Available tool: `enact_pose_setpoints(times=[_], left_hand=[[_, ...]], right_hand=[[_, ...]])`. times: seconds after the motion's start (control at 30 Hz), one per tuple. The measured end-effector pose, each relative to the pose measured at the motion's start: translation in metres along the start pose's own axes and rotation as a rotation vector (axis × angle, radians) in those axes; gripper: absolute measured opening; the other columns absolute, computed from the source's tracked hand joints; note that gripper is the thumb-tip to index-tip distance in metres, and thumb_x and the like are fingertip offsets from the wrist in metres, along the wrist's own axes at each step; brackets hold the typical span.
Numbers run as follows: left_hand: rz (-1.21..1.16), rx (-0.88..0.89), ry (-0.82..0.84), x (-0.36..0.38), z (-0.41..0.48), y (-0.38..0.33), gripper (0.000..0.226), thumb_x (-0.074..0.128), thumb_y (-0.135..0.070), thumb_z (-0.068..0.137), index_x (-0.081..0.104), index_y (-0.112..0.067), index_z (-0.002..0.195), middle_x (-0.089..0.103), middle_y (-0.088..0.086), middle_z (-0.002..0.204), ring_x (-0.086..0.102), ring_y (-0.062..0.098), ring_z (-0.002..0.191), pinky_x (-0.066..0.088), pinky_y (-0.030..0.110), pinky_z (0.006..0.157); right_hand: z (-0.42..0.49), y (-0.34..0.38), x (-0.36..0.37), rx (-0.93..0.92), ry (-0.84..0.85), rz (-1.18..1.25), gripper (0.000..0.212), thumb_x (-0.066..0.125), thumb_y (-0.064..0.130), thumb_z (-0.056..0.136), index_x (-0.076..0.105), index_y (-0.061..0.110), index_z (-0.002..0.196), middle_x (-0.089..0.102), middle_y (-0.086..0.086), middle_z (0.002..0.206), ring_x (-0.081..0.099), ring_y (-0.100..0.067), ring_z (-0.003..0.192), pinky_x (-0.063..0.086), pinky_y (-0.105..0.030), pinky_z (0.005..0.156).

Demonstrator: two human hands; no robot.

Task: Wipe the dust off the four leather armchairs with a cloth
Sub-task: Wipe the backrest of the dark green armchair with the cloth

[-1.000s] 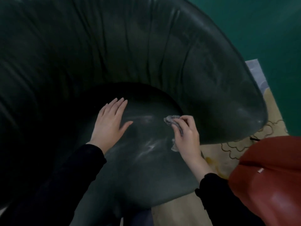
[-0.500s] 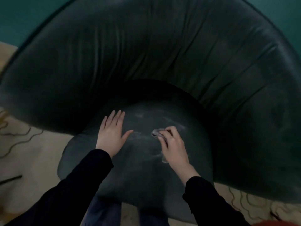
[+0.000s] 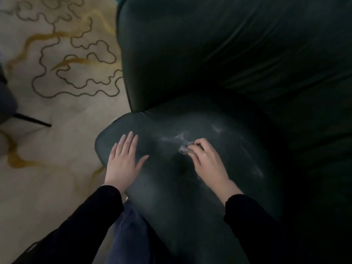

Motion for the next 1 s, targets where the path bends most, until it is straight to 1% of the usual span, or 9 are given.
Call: enact_pose_setpoints(times=[0.1,0.27,0.37,0.5,0.57,0.77,0.83,0.9,1.0], left_hand=[[-0.004,-0.035,-0.016,0.021,0.003,0.027,0.08,0.018,-0.062,0.093,0.031,-0.008,0.151,0.028,0.01,0.158,0.023,0.028,0.146,0.022,0.045,0.116],[-0.068,-0.085,-0.115,0.055,0.011,0.053,0.08,0.021,-0.063,0.094,0.032,-0.008,0.15,0.028,0.01,0.158,0.024,0.029,0.146,0.023,0.045,0.116],[-0.082,-0.074,-0.171,0.071,0.011,0.056,0.077,0.023,-0.061,0.095,0.028,-0.009,0.152,0.024,0.009,0.159,0.019,0.027,0.147,0.02,0.044,0.117],[-0.075,-0.065,-0.227,0.078,0.012,0.056,0.077,0.023,-0.06,0.096,0.025,-0.008,0.153,0.021,0.011,0.16,0.015,0.027,0.149,0.014,0.043,0.119],[-0.081,-0.053,-0.233,0.074,0.014,0.053,0.077,0.023,-0.06,0.096,0.025,-0.008,0.152,0.021,0.01,0.16,0.014,0.027,0.149,0.012,0.042,0.12],[-0.101,0.007,-0.244,0.064,0.033,0.035,0.076,0.023,-0.061,0.096,0.024,-0.011,0.153,0.018,0.007,0.161,0.012,0.024,0.149,0.01,0.041,0.121],[-0.101,0.01,-0.235,0.066,0.038,0.033,0.076,0.022,-0.061,0.096,0.026,-0.011,0.153,0.019,0.007,0.161,0.014,0.024,0.149,0.01,0.04,0.12],[-0.101,0.011,-0.233,0.07,0.039,0.034,0.075,0.021,-0.061,0.096,0.027,-0.012,0.153,0.02,0.006,0.161,0.014,0.024,0.149,0.01,0.041,0.12],[-0.096,0.018,-0.245,0.072,0.039,0.034,0.074,0.02,-0.06,0.097,0.027,-0.011,0.153,0.02,0.007,0.161,0.014,0.024,0.149,0.012,0.042,0.121]], right_hand=[[0.047,0.003,0.018,-0.097,-0.025,-0.061,0.015,0.066,0.006,0.086,0.067,0.0,0.1,0.056,-0.013,0.101,0.059,-0.028,0.084,0.052,-0.036,0.072],[0.123,0.008,0.054,-0.261,-0.066,-0.168,0.016,0.06,0.008,0.091,0.066,0.0,0.104,0.055,-0.015,0.105,0.056,-0.031,0.089,0.051,-0.045,0.075],[0.141,0.012,0.079,-0.3,-0.067,-0.181,0.015,0.059,0.005,0.09,0.066,0.001,0.102,0.056,-0.015,0.103,0.056,-0.032,0.089,0.05,-0.046,0.077],[0.106,0.02,0.098,-0.339,-0.148,-0.133,0.011,0.062,0.001,0.087,0.067,-0.003,0.096,0.059,-0.016,0.097,0.057,-0.031,0.087,0.05,-0.039,0.077],[0.075,0.021,0.099,-0.403,-0.136,-0.115,0.013,0.061,0.004,0.089,0.067,-0.004,0.097,0.06,-0.016,0.098,0.057,-0.03,0.089,0.049,-0.036,0.081],[0.031,0.015,0.087,-0.544,0.09,-0.044,0.021,0.054,0.012,0.094,0.067,-0.004,0.1,0.059,-0.015,0.099,0.057,-0.028,0.087,0.05,-0.037,0.08],[0.051,0.008,0.073,-0.49,0.019,-0.016,0.024,0.052,0.015,0.093,0.068,-0.002,0.097,0.058,-0.015,0.099,0.056,-0.026,0.089,0.048,-0.033,0.081],[0.086,-0.012,0.058,-0.327,-0.131,-0.05,0.023,0.052,0.016,0.093,0.067,0.0,0.097,0.057,-0.016,0.102,0.055,-0.024,0.092,0.045,-0.03,0.083],[0.129,-0.046,0.046,-0.112,-0.213,-0.117,0.021,0.052,0.011,0.094,0.066,-0.001,0.104,0.054,-0.016,0.108,0.057,-0.026,0.095,0.05,-0.039,0.086]])
Point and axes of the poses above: each hand's wrist, its own z-axis towards the middle knuckle, its own x-axis out of the palm, y = z × x, the point moved 1 cm from there along z, towards the middle knuckle
